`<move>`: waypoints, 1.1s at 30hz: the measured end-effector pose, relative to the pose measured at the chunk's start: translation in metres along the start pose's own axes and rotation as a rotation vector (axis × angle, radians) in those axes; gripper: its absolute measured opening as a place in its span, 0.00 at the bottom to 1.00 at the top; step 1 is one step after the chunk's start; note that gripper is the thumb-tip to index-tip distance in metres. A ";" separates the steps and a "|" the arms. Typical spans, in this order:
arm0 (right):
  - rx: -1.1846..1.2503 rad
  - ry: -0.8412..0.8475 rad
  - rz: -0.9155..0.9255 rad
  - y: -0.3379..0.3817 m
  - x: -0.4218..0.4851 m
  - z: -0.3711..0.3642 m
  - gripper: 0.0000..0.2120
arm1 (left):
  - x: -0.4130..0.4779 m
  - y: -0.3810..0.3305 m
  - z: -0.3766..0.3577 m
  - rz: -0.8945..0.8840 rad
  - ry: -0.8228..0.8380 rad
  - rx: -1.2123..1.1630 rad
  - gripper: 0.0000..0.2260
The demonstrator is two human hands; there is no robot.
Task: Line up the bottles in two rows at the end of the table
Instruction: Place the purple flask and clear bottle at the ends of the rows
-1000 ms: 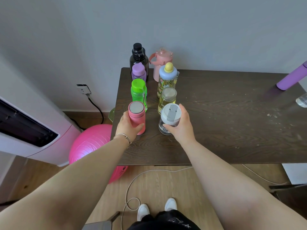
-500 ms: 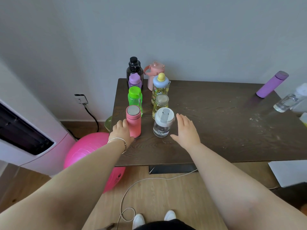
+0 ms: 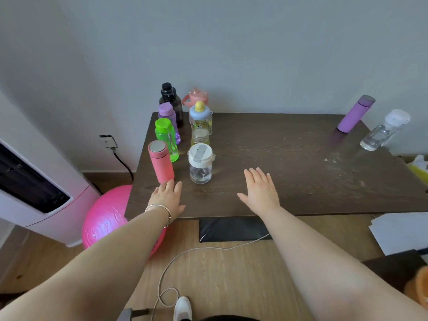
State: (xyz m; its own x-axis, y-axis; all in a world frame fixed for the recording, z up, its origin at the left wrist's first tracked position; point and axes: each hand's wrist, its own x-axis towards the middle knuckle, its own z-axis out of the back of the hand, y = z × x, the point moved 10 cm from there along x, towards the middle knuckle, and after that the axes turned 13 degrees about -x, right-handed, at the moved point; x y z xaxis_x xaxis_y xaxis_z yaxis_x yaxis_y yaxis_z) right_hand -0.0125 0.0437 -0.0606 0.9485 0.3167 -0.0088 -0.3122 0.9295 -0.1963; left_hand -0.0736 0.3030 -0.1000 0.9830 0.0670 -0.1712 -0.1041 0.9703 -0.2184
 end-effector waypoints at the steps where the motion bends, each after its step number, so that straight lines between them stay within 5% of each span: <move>1: 0.001 0.011 -0.009 -0.017 -0.008 -0.001 0.37 | -0.001 -0.020 -0.002 -0.026 0.003 0.030 0.37; 15: 0.048 0.066 -0.284 -0.267 -0.100 -0.027 0.36 | 0.033 -0.295 -0.003 -0.282 -0.056 0.199 0.35; 33: 0.038 0.129 -0.488 -0.413 0.007 -0.062 0.36 | 0.226 -0.451 -0.017 -0.471 0.002 0.163 0.34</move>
State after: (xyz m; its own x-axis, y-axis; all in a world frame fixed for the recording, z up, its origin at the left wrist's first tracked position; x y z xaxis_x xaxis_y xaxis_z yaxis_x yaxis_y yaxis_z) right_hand 0.1269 -0.3499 -0.0405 0.9827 -0.1796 -0.0460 0.1693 0.9704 -0.1722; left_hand 0.1930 -0.1236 -0.0568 0.9172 -0.3877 -0.0914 0.3764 0.9187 -0.1196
